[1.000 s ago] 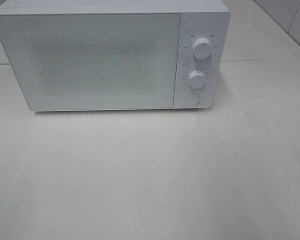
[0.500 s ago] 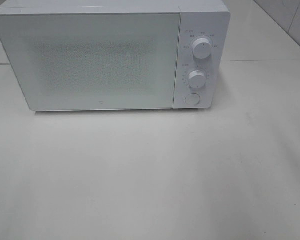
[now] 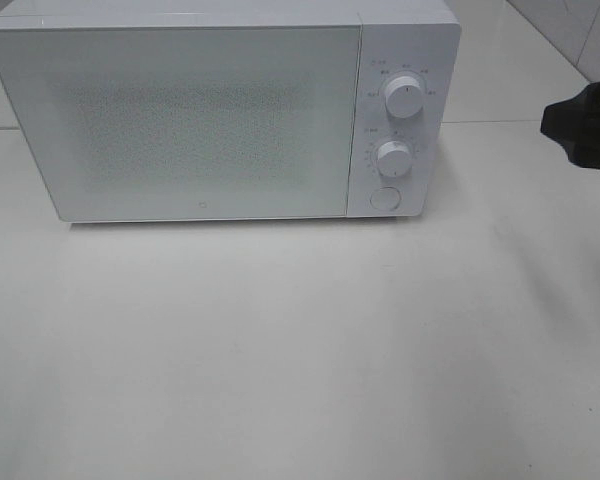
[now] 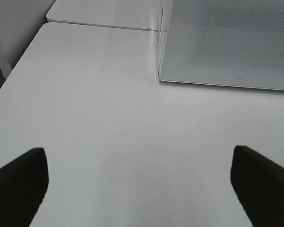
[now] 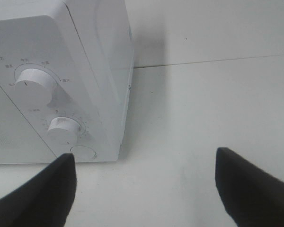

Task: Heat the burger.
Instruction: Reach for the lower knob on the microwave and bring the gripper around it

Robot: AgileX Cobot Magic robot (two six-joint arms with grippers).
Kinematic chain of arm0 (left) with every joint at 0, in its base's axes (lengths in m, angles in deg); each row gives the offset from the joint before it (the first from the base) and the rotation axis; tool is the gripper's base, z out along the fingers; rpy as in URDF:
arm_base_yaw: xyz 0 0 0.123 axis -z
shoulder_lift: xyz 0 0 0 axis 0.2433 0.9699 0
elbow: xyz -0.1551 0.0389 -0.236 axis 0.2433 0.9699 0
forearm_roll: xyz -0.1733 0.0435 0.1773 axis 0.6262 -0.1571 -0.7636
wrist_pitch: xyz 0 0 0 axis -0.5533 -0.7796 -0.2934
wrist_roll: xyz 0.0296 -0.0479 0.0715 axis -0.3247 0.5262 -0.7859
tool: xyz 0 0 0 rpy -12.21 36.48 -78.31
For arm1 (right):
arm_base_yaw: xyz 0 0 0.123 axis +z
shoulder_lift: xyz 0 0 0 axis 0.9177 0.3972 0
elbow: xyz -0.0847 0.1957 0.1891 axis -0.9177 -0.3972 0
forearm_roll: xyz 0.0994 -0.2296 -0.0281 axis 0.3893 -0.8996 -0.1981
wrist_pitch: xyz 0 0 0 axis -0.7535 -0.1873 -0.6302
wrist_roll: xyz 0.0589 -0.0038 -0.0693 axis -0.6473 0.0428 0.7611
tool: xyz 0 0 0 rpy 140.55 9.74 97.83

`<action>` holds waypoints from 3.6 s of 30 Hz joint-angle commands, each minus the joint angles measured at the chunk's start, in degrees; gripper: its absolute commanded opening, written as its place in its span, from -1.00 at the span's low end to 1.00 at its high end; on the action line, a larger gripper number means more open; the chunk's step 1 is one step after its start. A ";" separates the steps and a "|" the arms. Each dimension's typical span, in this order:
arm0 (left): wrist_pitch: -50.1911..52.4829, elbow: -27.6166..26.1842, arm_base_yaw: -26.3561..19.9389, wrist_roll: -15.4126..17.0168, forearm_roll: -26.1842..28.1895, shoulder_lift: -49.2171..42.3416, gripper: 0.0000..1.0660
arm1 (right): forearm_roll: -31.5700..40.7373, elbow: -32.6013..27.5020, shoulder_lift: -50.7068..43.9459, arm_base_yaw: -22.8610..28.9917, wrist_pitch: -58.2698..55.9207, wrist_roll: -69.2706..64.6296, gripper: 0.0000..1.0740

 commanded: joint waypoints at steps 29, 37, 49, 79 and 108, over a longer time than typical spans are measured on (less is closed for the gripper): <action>0.46 0.17 -0.23 0.11 0.29 -1.20 0.92 | 50.71 -12.72 25.32 30.02 59.76 33.23 0.42; 0.46 0.17 -0.23 0.11 0.29 -1.20 0.92 | 61.36 -7.22 31.40 36.44 60.73 33.35 0.42; 0.46 0.17 -0.23 0.11 0.23 -1.20 0.92 | 60.39 -1.60 36.50 37.30 60.68 33.29 0.41; 0.46 0.17 -0.23 0.06 0.23 -1.20 0.92 | 49.96 11.80 49.39 33.40 58.79 26.01 0.41; 0.46 0.17 -0.23 -0.11 0.06 -1.20 0.92 | 46.07 20.40 56.15 27.56 56.32 25.44 0.39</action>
